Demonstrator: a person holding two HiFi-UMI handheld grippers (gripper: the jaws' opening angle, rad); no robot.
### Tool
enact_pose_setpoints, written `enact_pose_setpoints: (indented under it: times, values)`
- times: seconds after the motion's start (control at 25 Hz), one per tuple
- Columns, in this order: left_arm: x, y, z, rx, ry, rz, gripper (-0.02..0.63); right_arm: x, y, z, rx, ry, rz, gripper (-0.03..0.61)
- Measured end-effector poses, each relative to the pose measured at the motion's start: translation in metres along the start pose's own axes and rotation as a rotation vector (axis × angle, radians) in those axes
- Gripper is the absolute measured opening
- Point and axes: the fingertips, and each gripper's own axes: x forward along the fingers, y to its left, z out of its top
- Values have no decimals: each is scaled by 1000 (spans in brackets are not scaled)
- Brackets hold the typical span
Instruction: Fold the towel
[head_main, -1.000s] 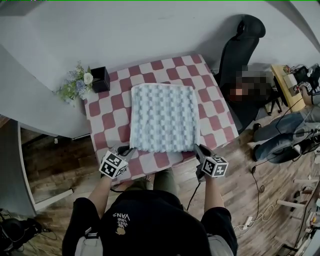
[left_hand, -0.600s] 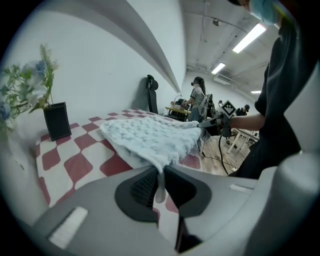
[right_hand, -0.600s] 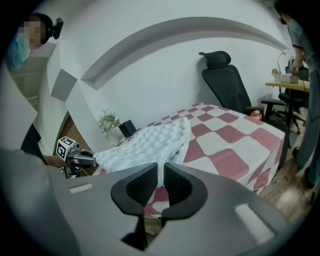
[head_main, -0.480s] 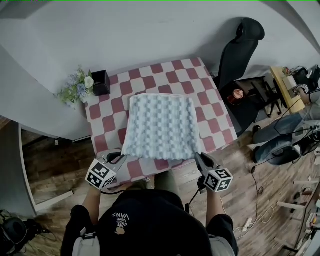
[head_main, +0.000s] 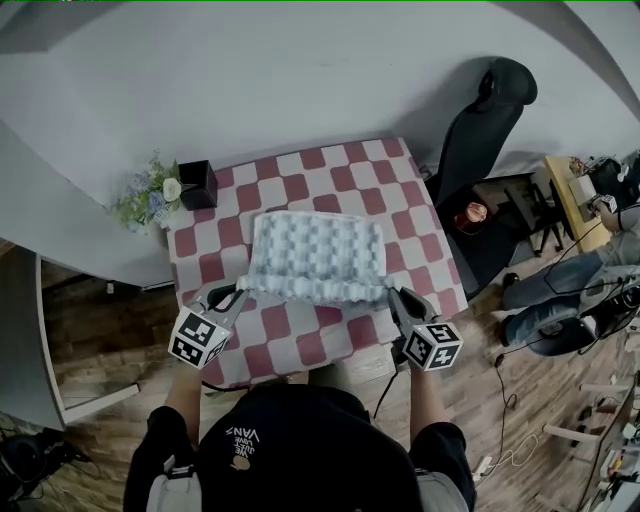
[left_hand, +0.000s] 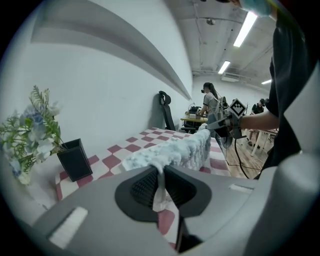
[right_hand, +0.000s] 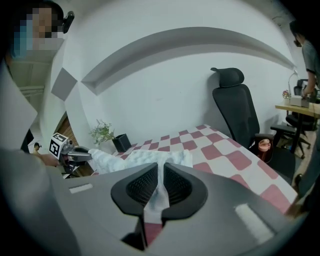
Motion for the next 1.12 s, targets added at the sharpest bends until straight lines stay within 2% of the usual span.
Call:
enact_pose_setpoints:
  times: [0.28, 0.4, 0.8, 1.04, 1.12]
  values:
    - [46, 47, 29, -63, -32, 140, 37, 63, -31, 35, -5, 16, 23, 40]
    - [69, 67, 31, -103, -11, 184, 37, 90, -43, 44, -7, 34, 36, 40]
    - [142, 118, 3, -218, 123, 271, 37, 172, -80, 44, 19, 125, 40, 41]
    - [168, 130, -17, -258, 203, 307, 40, 195, -95, 31, 54, 185, -9, 52]
    - [171, 135, -22, -300, 209, 318, 75, 198, -100, 29, 77, 194, -36, 76]
